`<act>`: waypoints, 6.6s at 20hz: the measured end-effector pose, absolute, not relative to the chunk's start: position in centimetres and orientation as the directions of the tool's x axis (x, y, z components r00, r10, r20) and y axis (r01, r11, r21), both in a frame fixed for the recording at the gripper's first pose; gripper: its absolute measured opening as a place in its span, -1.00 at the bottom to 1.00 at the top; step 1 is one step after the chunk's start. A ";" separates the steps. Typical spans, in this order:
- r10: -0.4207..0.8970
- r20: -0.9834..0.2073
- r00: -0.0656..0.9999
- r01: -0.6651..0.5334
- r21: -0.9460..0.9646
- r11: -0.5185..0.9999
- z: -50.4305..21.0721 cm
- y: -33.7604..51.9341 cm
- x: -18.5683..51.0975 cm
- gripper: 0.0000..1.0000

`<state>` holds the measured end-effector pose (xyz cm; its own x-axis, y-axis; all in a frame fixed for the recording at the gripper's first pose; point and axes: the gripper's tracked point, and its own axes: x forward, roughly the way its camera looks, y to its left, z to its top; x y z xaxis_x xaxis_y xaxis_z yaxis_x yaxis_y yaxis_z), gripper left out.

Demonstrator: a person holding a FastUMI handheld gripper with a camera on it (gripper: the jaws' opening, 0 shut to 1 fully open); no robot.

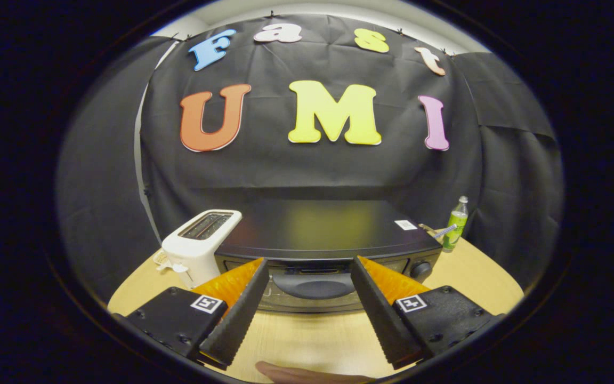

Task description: Open the toaster oven, put the food inside, and close the toaster oven door.

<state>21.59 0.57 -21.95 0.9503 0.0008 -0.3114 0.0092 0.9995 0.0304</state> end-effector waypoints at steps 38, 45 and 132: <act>-0.052 -0.449 0.892 0.018 -0.080 0.997 -34.7 -1.0 11.6 1.00; -0.045 -0.484 0.874 0.017 -0.063 0.998 -35.7 -1.0 11.0 1.00; 0.308 -0.168 0.936 -0.119 0.675 0.728 -30.8 -2.1 31.4 0.42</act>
<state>31.37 -2.09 -30.80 0.9363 0.3083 -0.1684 -0.1186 0.7285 0.6747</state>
